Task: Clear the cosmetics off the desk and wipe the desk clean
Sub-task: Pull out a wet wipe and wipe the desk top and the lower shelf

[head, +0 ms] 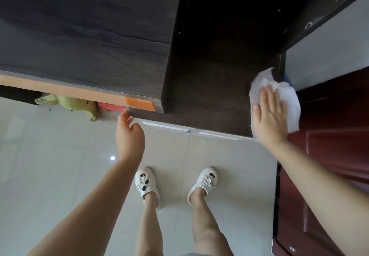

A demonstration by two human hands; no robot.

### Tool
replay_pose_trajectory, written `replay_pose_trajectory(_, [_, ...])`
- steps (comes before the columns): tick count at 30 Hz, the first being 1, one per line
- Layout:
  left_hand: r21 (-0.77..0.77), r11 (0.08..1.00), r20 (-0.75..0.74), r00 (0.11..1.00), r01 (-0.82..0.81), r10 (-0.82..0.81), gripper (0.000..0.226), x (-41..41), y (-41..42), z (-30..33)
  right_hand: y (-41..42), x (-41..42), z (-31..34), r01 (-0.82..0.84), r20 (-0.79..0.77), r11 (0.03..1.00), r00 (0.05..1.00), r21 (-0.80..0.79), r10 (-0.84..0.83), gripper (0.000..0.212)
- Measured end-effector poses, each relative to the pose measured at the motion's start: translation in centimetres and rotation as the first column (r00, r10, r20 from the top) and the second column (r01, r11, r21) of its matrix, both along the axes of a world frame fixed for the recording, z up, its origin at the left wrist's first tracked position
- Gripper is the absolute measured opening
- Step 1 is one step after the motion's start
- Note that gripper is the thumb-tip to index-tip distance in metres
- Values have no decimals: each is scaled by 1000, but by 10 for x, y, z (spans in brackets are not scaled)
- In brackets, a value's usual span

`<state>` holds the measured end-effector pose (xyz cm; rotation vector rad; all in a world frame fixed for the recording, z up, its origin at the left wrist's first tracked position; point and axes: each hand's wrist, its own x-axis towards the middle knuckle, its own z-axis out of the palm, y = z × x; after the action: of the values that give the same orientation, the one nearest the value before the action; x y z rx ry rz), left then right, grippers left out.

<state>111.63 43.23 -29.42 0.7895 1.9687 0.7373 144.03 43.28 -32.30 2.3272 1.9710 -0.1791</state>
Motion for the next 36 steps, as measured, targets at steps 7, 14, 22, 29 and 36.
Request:
replay_pose_trajectory(7, [13,1000,89,996,15,-16,55,-15,2,-2,-44,-127,-2,-469,-328,863,798,187,505,42])
replay_pose_trajectory(14, [40,994,176,978,105,-110,55,-28,1,-2,-9,-202,-10,-581,-337,740,659,339,672,42])
replay_pose_trajectory(22, [64,986,285,944,156,-168,65,-43,1,-7,-1,-228,-1,-695,-219,704,671,147,708,38])
replay_pose_trajectory(29, [23,998,320,945,63,-67,67,-31,-2,-5,-28,-146,5,-618,-21,786,785,30,619,38])
replay_pose_trajectory(36, [30,993,256,959,118,-122,68,-35,1,-2,-37,-187,-4,-545,-44,836,835,64,548,39])
